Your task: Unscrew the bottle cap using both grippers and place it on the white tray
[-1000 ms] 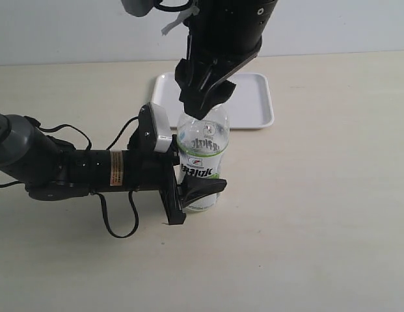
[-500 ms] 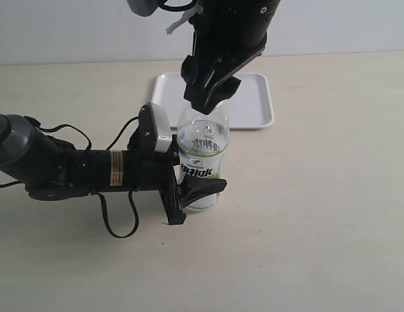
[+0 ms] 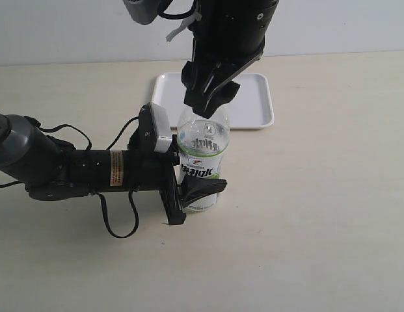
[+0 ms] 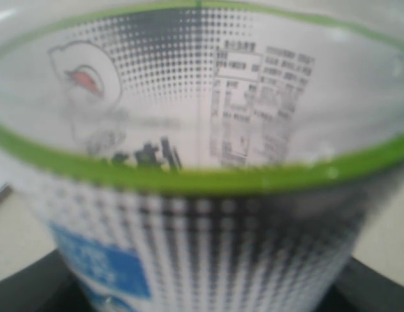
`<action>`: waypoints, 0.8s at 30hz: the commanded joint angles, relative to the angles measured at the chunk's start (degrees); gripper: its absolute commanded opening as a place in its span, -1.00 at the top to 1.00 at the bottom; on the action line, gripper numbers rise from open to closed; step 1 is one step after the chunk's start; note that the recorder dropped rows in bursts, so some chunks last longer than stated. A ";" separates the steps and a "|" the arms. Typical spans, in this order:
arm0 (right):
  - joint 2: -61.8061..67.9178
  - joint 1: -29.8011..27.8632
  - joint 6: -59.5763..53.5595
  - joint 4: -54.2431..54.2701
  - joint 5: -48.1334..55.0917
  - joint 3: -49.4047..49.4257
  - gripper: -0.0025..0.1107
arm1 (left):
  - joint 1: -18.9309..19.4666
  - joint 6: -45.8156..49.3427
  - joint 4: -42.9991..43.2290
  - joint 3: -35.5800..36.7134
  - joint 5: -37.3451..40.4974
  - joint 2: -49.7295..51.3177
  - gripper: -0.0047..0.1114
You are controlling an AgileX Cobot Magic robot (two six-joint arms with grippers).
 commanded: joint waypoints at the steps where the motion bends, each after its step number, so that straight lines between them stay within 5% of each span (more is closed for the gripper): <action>1: 0.08 0.12 -0.04 -0.52 -0.34 0.10 -0.13 | -0.26 0.45 0.60 0.15 1.27 -0.39 0.92; 15: 0.08 0.12 -0.04 -0.52 -0.34 0.10 0.11 | -0.26 0.45 0.60 0.15 1.27 -0.39 0.92; 24: 0.08 0.12 -0.04 0.93 -0.34 0.10 -0.05 | -0.26 0.45 0.60 0.15 1.27 -0.39 0.92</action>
